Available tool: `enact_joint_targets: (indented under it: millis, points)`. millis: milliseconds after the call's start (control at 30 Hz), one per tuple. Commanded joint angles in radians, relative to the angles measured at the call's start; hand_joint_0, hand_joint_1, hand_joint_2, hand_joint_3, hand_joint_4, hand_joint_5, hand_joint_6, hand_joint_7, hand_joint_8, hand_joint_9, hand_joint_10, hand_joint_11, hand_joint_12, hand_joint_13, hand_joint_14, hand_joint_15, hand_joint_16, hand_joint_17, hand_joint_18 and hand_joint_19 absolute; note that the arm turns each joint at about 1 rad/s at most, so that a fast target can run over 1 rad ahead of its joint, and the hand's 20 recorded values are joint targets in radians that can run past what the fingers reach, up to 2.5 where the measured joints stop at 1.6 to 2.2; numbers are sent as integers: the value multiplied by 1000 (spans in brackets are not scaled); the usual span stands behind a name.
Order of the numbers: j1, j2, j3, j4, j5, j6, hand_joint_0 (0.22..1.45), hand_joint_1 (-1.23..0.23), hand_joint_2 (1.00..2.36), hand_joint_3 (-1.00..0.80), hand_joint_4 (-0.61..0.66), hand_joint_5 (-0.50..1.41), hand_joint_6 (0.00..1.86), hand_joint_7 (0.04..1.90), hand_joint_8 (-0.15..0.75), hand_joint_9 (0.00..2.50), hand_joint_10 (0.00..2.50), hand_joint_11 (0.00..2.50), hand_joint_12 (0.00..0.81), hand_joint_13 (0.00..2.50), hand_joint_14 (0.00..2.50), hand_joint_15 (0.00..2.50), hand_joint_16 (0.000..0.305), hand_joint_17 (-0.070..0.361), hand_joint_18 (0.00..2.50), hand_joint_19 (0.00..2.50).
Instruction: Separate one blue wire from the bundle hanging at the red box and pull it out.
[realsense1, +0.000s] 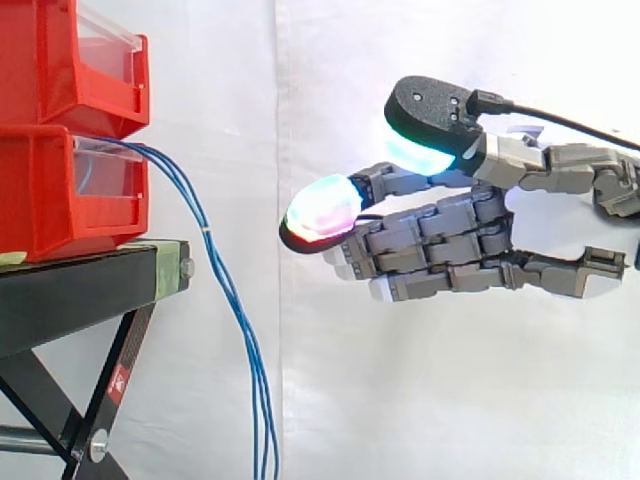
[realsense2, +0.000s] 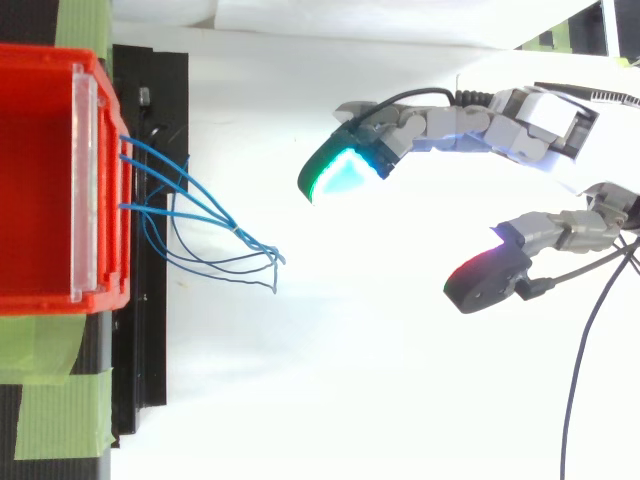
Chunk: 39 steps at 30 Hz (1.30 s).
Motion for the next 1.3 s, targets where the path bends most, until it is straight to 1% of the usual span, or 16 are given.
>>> enact_joint_targets:
  millis: [0,133,167,233,400,467,633,767,867,933,967,1000,1167,1200,1233,1267]
  points:
    - [0,-1,0,8,3,-47,542,-551,1000,-500,293,-211,502,732,304,427,4,152,374,247,5,162,55,124,158,315]
    - [-3,-1,0,3,42,-64,543,-549,1000,-500,294,-211,502,728,303,432,3,143,374,249,6,159,55,124,161,314]
    - [1,-4,0,6,55,-67,544,-549,1000,-500,294,-211,502,731,304,432,3,154,374,253,6,164,55,124,161,314]
    - [1,-16,0,9,71,-77,543,-549,1000,-500,295,-211,502,734,303,433,4,148,374,254,6,157,55,124,161,314]
    - [3,-62,33,14,72,-83,544,-547,1000,-500,294,-210,502,733,305,438,4,148,374,255,6,164,55,124,162,314]
    - [3,-73,37,16,71,-83,544,-548,1000,-500,296,-210,502,732,306,443,4,155,374,257,6,169,55,124,163,313]
    - [0,-127,42,36,74,-63,544,-548,1000,-500,296,-210,502,732,306,447,4,158,375,259,6,169,55,123,165,314]
    - [0,-130,74,45,77,-69,544,-548,1000,-500,296,-210,502,730,308,454,4,160,375,260,6,169,55,123,168,316]
    - [0,-134,86,42,74,-80,545,-547,1000,-500,295,-210,502,733,308,457,4,170,375,261,6,169,55,123,169,320]
    - [-5,-162,109,46,74,-80,545,-547,1000,-500,296,-210,502,729,307,458,4,171,376,262,6,169,55,123,170,312]
    - [-5,-162,109,46,74,-80,544,-548,1000,-500,295,-210,502,733,309,461,4,167,376,265,6,174,55,123,173,315]
    - [-5,-189,125,48,75,-75,545,-548,1000,-500,296,-209,502,729,310,460,4,170,376,266,6,170,55,123,173,311]
    - [-2,-254,163,63,71,-40,546,-547,1000,-500,295,-209,502,730,309,464,5,172,376,272,6,175,54,122,174,324]
    - [-3,-277,181,74,68,-28,547,-547,1000,-500,296,-209,502,729,309,466,4,166,377,275,6,172,54,122,175,320]
    - [-3,-277,181,74,68,-28,547,-547,1000,-500,295,-209,502,731,310,465,4,172,376,275,6,172,54,123,174,323]
    - [-3,-289,198,82,65,-20,547,-547,1000,-500,297,-209,502,734,310,466,4,165,376,277,6,177,54,122,175,323]
